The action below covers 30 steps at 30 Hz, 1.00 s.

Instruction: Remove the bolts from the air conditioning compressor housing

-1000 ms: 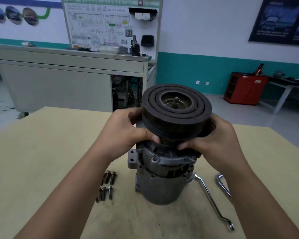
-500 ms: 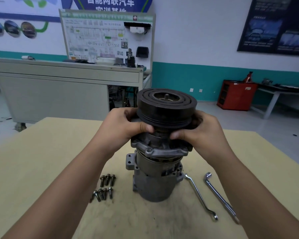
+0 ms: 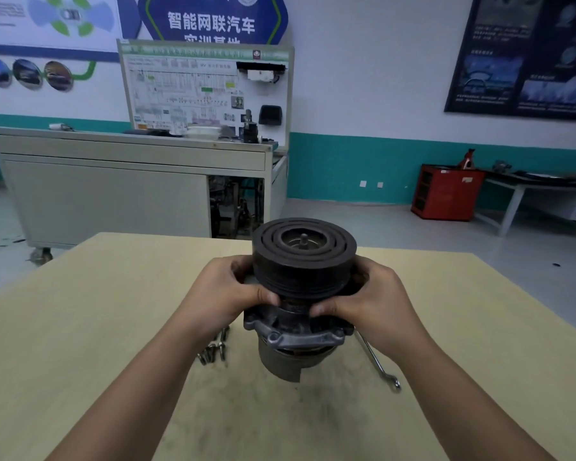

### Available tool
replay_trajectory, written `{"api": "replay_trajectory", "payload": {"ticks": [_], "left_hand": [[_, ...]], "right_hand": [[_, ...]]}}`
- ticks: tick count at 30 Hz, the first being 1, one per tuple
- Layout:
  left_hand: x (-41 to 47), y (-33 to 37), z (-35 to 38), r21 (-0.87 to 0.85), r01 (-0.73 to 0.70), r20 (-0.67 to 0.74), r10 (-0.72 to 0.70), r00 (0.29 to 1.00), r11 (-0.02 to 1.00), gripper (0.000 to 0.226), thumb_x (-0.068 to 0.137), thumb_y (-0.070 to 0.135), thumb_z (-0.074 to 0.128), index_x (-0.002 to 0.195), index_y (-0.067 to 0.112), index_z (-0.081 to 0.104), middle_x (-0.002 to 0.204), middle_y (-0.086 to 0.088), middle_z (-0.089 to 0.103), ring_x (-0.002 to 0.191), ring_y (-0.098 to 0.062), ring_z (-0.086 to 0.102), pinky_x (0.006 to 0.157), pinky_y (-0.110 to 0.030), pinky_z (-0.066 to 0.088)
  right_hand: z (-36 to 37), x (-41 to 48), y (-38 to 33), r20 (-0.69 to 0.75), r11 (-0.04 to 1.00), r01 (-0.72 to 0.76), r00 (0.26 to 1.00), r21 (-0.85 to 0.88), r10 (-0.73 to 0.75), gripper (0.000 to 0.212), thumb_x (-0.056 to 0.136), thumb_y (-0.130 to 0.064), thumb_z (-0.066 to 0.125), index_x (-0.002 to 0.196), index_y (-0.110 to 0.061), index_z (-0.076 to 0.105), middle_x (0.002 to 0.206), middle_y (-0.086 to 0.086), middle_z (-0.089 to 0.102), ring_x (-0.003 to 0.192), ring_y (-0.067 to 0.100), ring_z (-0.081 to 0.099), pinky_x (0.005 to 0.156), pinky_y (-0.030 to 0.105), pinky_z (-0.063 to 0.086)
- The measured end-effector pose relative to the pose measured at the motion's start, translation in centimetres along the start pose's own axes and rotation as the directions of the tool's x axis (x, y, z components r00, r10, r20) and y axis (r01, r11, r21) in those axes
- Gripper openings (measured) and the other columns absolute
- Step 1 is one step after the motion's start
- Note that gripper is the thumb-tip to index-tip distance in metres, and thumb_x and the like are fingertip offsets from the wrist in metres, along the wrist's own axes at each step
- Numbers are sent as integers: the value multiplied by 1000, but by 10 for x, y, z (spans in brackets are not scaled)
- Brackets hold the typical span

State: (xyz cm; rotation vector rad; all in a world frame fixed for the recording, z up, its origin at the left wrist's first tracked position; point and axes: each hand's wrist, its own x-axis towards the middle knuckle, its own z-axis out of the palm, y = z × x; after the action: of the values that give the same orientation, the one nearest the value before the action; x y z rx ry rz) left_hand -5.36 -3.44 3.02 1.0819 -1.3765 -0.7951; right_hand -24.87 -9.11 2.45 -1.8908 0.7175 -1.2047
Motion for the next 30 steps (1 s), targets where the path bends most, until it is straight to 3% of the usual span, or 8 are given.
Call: {"api": "replay_trajectory", "payload": {"ticks": [5,7,10,14,20,23,26,30], "left_hand": [[-20,0,3,-15,-11,-25,10,1000,1000,42,35,32,80,77,30,77,85,-1,75,81,-11,69,71,-31,55],[-28,-3,4,-20,-5,-30,5,1000,1000,43,33,32,80,76,30,77,83,0,75,80,-9,69,69,-29,56],[-42,-12,7,-24,11,-18,-11,1000,1000,45,30,28,78,75,31,77,79,3,75,76,-4,68,63,-19,53],[-60,-30,10,-11,76,2,-76,997,997,50,32,29,78,82,31,76,87,2,75,84,-7,69,66,-21,53],[-74,-51,16,138,112,23,-116,993,984,46,31,29,72,76,37,75,83,9,74,84,2,67,66,-13,48],[-73,-56,19,154,107,37,-114,993,982,38,35,16,71,69,32,75,77,10,73,78,5,65,64,-11,47],[-68,-59,22,166,108,36,-116,993,980,36,38,10,70,66,31,74,76,10,73,79,5,65,65,-11,46],[-63,-62,24,177,103,42,-112,993,979,34,36,21,71,67,35,73,77,13,73,79,7,64,66,-9,45]], "right_hand": [[5,-18,-5,4,999,-13,1000,48,13,51,44,-3,90,78,-37,72,88,-15,74,86,1,68,73,19,55],[7,-26,-7,21,999,-19,1000,36,19,54,45,-3,90,79,-41,72,88,-17,73,86,-1,67,74,19,55],[10,-40,-4,39,999,-41,998,12,41,55,45,2,89,83,-32,68,87,-21,72,85,-6,65,68,11,50],[16,-60,8,61,993,-118,991,5,117,57,45,6,88,87,-26,67,87,-18,73,85,-5,66,68,11,48],[18,-82,28,86,980,-200,976,0,199,65,33,-15,87,95,-22,67,93,-12,73,89,1,66,75,19,52],[17,-85,35,79,970,-242,967,-7,242,72,26,-29,85,95,-24,66,91,-16,72,88,-2,65,73,14,50],[15,-83,42,85,964,-267,960,-13,267,73,26,-29,85,97,-24,66,92,-15,72,89,-1,65,75,18,51],[14,-80,52,58,960,-280,958,-15,280,71,25,-28,85,94,-26,67,92,-13,73,88,1,66,79,26,54]]}}
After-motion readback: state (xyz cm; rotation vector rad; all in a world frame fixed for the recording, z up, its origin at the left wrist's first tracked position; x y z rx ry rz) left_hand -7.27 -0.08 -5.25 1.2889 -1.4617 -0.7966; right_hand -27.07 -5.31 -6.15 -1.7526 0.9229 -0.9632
